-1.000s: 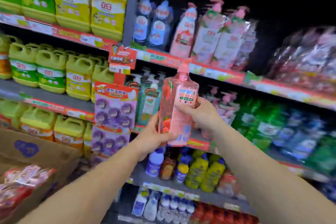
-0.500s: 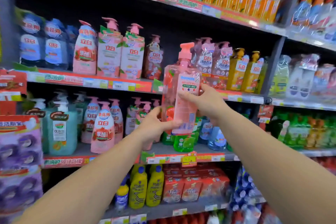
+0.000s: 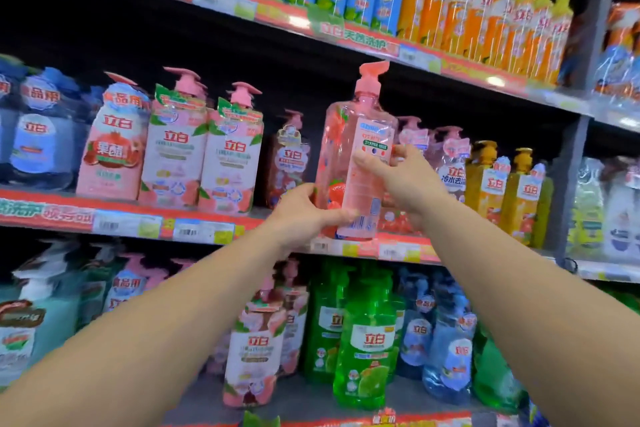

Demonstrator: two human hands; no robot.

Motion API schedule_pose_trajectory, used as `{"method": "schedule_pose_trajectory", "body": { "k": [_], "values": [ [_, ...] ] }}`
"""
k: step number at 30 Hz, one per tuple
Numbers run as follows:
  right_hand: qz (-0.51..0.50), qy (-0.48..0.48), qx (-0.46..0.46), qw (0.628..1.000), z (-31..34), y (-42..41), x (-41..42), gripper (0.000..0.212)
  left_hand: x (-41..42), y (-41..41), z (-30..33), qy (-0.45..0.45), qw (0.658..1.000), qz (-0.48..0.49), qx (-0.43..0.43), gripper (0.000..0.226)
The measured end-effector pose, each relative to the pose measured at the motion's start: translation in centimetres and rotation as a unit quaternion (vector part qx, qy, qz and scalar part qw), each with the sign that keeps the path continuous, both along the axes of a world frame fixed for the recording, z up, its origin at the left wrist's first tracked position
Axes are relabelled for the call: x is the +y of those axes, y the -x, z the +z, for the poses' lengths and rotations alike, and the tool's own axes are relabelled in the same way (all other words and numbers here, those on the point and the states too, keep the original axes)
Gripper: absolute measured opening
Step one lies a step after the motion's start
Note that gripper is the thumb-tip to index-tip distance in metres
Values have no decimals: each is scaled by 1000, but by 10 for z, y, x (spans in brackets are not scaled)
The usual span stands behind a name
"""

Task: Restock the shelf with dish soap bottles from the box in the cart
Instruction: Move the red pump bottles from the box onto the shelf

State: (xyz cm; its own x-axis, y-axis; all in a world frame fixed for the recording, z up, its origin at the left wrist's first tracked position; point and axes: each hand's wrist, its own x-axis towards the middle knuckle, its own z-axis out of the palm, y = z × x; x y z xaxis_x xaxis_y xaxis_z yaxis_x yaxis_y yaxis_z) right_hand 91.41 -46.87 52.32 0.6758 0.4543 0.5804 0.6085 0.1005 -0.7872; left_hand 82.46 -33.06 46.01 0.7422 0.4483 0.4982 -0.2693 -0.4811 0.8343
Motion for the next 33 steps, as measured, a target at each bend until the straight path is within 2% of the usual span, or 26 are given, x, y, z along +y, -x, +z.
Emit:
{"method": "schedule_pose_trajectory", "body": {
  "k": [4, 8, 13, 16, 17, 18, 19, 21, 22, 23, 26, 28, 31, 33],
  "values": [
    [-9, -34, -17, 999, 14, -47, 53, 70, 43, -44, 31, -34, 998, 49, 14, 50],
    [19, -31, -12, 999, 17, -89, 90, 54, 78, -84, 40, -54, 992, 91, 68, 79],
    [64, 7, -8, 998, 6, -133, 121, 46, 100, -117, 32, -40, 987, 109, 107, 72],
    [111, 31, 13, 993, -4, -148, 132, 27, 100, -124, 26, -36, 977, 149, 145, 68],
    [123, 40, 12, 992, -7, -152, 136, 29, 99, -127, 25, -42, 974, 163, 153, 64],
    [125, 43, 6, 991, -9, -156, 140, 40, 98, -129, 25, -51, 970, 178, 156, 59],
    [122, 40, 5, 992, -11, -157, 145, 63, 97, -133, 25, -63, 967, 193, 158, 54],
    [54, 66, -1, 996, -13, -158, 156, 118, 93, -137, 26, -87, 958, 219, 164, 46],
    [10, 101, -14, 995, -13, -158, 158, 132, 89, -137, 27, -95, 954, 228, 169, 43],
    [-19, 133, -25, 991, -14, -158, 158, 138, 86, -136, 27, -102, 952, 233, 172, 42],
    [16, 143, -35, 989, -11, -163, 151, 127, 78, -130, 28, -115, 949, 228, 184, 32],
    [67, 109, -29, 991, -12, -170, 147, 101, 77, -123, 29, -97, 951, 220, 193, 35],
    [122, 79, -28, 989, -19, -176, 145, 50, 81, -116, 30, -57, 957, 204, 196, 42],
    [175, 73, 12, 982, -20, -176, 143, 42, 81, -113, 32, -14, 967, 177, 181, 28]
  ]
}}
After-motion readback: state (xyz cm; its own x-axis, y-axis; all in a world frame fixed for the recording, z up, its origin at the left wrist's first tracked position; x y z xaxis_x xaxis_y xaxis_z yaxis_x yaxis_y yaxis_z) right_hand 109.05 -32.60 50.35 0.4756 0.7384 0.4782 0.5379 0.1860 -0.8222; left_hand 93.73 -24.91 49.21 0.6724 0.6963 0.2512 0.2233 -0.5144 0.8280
